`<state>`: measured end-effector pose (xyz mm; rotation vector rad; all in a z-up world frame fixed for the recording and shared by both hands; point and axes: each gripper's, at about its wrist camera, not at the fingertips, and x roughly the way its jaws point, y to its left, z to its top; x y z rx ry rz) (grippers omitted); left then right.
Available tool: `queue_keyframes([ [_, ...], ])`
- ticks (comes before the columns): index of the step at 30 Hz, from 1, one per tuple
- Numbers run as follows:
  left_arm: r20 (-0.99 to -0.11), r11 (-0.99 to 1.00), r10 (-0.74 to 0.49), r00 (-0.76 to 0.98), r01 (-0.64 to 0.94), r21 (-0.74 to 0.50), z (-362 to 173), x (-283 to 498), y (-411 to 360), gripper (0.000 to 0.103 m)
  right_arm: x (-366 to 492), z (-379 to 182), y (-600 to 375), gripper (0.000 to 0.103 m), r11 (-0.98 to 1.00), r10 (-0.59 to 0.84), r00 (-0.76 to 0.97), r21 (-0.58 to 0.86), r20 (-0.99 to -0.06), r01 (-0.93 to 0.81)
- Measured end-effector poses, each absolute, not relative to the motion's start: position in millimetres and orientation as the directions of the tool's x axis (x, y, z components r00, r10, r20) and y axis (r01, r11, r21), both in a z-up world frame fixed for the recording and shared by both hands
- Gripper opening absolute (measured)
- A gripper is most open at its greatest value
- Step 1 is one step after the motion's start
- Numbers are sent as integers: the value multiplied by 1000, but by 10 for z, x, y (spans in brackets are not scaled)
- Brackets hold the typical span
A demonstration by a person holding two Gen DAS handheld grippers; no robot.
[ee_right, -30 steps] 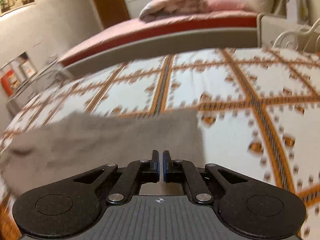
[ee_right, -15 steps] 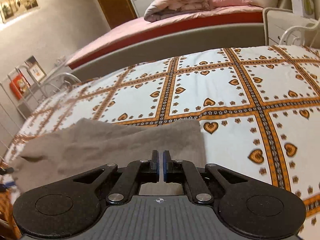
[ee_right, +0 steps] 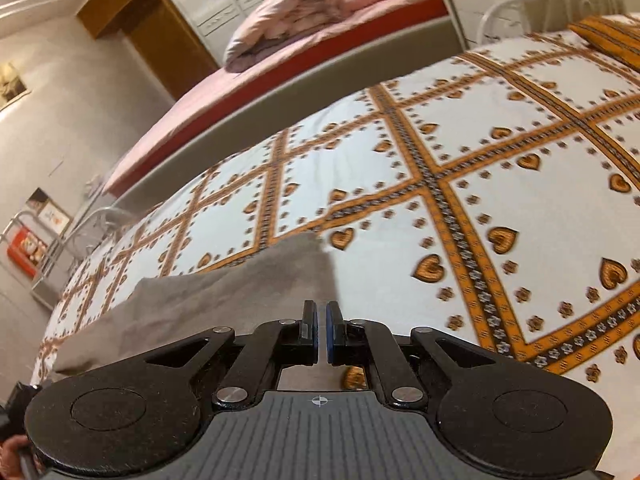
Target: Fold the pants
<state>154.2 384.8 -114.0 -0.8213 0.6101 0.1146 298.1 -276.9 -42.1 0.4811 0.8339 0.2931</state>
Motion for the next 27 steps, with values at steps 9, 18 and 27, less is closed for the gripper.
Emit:
queue_keyframes([
  [9,-496,733,-46,867,-308,-606,-698,1542,3639,25,2968,-443,-2961,5,811,443,655,584,-612,-2],
  [18,-404,950,-70,912,-62,-305,138,1858,2337,25,2913,-408,-3119,5,777,464,666,630,-584,11],
  [27,-444,965,-252,860,189,-183,65,2356,794,25,2903,-444,-3396,5,823,399,669,566,-627,40],
])
